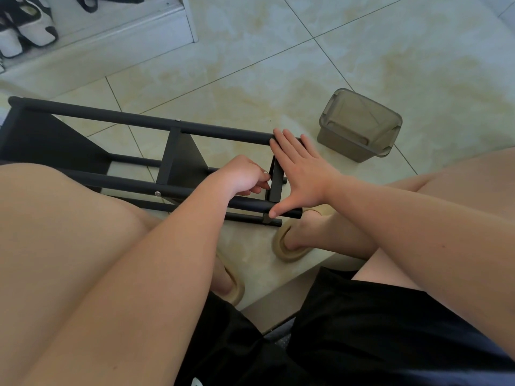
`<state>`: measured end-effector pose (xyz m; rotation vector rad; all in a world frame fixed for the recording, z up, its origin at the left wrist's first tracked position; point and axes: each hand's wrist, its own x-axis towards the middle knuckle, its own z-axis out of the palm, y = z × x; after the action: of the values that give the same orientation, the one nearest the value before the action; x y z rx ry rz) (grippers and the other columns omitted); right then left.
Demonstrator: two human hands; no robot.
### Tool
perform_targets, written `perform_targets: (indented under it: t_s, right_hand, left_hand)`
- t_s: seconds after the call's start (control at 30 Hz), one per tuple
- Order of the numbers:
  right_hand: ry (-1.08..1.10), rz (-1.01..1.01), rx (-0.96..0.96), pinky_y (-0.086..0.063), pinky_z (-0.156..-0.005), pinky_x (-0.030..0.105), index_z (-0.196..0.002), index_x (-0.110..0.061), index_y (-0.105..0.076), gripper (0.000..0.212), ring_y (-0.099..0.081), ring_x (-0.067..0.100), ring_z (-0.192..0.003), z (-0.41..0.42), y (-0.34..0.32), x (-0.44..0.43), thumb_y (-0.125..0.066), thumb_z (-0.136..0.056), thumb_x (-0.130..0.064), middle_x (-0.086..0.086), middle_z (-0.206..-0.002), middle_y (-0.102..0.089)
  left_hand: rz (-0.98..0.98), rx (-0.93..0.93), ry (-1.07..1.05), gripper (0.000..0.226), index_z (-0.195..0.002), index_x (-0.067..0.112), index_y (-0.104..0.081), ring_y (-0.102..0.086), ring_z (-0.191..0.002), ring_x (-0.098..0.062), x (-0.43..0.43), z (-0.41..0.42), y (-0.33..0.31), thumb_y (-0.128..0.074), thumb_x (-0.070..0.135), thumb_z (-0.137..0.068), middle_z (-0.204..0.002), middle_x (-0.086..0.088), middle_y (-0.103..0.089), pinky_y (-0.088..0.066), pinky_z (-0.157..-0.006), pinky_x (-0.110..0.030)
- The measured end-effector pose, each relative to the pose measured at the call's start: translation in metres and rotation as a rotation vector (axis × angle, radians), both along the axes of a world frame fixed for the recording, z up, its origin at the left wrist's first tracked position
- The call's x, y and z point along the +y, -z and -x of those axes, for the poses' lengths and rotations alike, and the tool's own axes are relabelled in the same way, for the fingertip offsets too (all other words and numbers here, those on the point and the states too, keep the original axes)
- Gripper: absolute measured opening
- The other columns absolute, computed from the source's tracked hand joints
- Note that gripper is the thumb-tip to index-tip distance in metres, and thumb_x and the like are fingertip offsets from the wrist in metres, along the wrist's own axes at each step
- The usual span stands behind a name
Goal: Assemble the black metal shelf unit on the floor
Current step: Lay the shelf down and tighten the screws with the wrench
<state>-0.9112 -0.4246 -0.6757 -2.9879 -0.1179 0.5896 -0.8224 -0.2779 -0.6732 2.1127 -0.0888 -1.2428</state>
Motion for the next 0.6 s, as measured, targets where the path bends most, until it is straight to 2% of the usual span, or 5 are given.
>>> perform_targets:
  t_s: [0.13, 0.23, 0.33, 0.47, 0.6]
  right_hand:
    - [0.001, -0.002, 0.005, 0.016, -0.122, 0.045, -0.159, -0.004, 0.012, 0.155, 0.023, 0.028, -0.153, 0.0, 0.0, 0.0, -0.04, -0.053, -0.104, 0.013, -0.166, 0.023]
    - [0.001, 0.001, 0.004, 0.016, -0.122, 0.045, -0.159, -0.004, 0.012, 0.155, 0.023, 0.028, -0.153, 0.0, 0.001, 0.0, -0.04, -0.053, -0.104, 0.013, -0.166, 0.023]
    - [-0.001, 0.003, 0.0, 0.017, -0.121, 0.045, -0.159, -0.004, 0.012, 0.154, 0.023, 0.028, -0.153, 0.0, 0.001, 0.0, -0.041, -0.053, -0.104, 0.013, -0.166, 0.023]
    - [0.0, 0.0, -0.001, 0.02, -0.119, 0.043, -0.159, -0.005, 0.013, 0.154, 0.024, 0.027, -0.153, 0.001, 0.002, 0.0, -0.039, -0.052, -0.104, 0.012, -0.166, 0.024]
    - [0.001, 0.002, -0.003, 0.02, -0.119, 0.043, -0.159, -0.005, 0.013, 0.154, 0.025, 0.026, -0.152, 0.002, 0.003, 0.0, -0.038, -0.053, -0.104, 0.012, -0.166, 0.025]
  left_hand:
    - [-0.019, 0.044, -0.072, 0.009, -0.093, 0.019, -0.064, -0.066, -0.08, -0.011, -0.003, 0.002, -0.006, -0.059, 0.023, -0.099, -0.081, 0.005, -0.075, -0.054, -0.09, -0.033]
    - [-0.051, 0.07, -0.062, 0.012, -0.101, 0.013, -0.064, -0.064, -0.085, -0.013, -0.005, 0.003, -0.01, -0.056, 0.023, -0.101, -0.082, 0.005, -0.072, -0.052, -0.094, -0.034]
    - [-0.068, 0.083, -0.036, 0.016, -0.111, 0.012, -0.062, -0.062, -0.089, -0.013, -0.006, 0.004, -0.014, -0.052, 0.022, -0.103, -0.087, 0.004, -0.071, -0.051, -0.096, -0.033]
    - [-0.066, 0.062, 0.038, 0.019, -0.112, 0.01, -0.063, -0.061, -0.094, -0.013, -0.004, 0.005, -0.017, -0.048, 0.019, -0.105, -0.099, 0.0, -0.071, -0.05, -0.101, -0.035]
    - [-0.069, 0.038, 0.096, 0.021, -0.114, 0.01, -0.064, -0.062, -0.094, -0.013, -0.002, 0.004, -0.016, -0.047, 0.018, -0.105, -0.1, 0.0, -0.072, -0.051, -0.102, -0.036]
